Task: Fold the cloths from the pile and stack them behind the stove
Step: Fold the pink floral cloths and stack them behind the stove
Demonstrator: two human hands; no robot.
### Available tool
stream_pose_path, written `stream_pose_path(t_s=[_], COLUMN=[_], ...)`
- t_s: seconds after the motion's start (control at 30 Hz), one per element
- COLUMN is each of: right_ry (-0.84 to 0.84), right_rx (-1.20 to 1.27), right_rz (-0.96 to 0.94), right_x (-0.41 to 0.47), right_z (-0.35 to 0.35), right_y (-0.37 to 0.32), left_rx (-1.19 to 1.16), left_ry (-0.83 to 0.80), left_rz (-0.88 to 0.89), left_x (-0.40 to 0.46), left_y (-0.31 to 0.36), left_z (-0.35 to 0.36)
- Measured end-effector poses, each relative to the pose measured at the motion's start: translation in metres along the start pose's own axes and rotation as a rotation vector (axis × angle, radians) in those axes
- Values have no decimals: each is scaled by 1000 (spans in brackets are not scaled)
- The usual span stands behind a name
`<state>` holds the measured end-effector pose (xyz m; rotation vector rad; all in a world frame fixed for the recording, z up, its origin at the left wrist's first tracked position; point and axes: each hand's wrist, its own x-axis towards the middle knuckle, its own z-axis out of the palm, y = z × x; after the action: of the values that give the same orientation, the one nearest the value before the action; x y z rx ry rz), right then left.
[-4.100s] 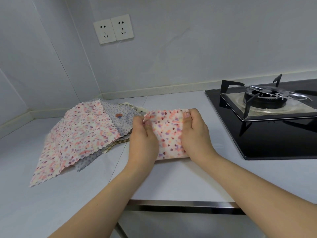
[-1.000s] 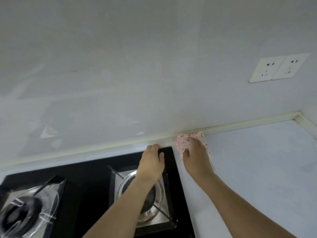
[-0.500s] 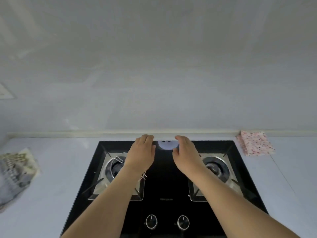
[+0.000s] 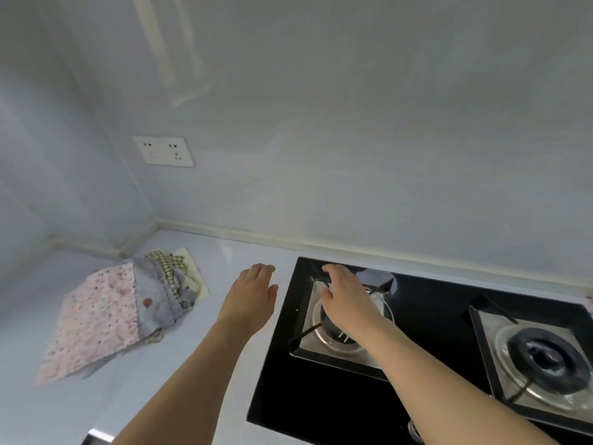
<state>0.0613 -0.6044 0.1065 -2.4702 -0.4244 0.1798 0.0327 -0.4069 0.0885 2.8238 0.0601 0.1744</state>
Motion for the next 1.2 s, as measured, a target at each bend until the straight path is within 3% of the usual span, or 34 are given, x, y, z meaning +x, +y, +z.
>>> stream_pose_path(t_s=[0.17, 0.53, 0.77, 0.9, 1.03, 1.2], right_ry=[-10, -209, -341, -376, -280, -262], right_rx=[-23, -71, -191, -280, -261, -205], right_rz=[-18, -260, -513, -650, -721, -807], right_x=[37, 91, 114, 131, 135, 147], right_z=[65, 185, 300, 368, 398, 399], right_y=[-85, -208, -244, -234, -210, -205], left_rx=[1, -7, 98, 111, 87, 69], left_ry=[-20, -148, -356, -169, 35, 196], left_rz=[-13, -307, -186, 12, 203, 277], left_x=[-3, -58, -82, -91, -102, -109], left_y=[-113, -309, -419, -462, -477, -487], left_z=[-27, -62, -35, -2, 18, 32])
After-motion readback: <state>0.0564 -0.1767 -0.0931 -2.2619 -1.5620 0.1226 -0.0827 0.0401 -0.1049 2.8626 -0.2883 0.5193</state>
